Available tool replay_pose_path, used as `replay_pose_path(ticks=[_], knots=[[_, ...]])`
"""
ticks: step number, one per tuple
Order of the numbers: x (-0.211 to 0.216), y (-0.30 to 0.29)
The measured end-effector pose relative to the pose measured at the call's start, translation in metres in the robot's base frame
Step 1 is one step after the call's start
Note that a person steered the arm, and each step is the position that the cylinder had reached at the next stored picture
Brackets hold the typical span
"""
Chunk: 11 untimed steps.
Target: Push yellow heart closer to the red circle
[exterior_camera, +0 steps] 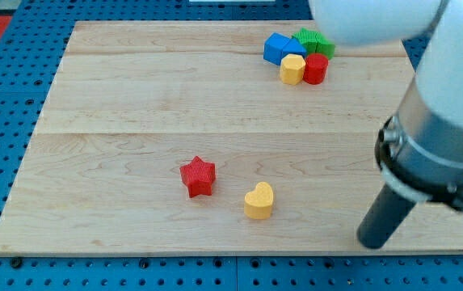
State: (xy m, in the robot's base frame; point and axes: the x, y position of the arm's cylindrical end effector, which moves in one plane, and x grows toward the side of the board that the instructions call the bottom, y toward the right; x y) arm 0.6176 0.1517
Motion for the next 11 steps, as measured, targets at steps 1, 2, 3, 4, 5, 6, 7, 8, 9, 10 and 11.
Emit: replay_pose_path(ticks=[1, 2, 3, 4, 5, 6, 7, 8, 9, 10, 11], knots=[[0.001, -0.030], [-0.003, -0.106], [-0.045, -0.128], [-0.087, -0.136], [-0.123, -0.141], [-0.157, -0.130], [-0.200, -0.109], [-0.192, -0.075], [-0.167, -0.064], [-0.212, -0.047], [-0.264, -0.050]])
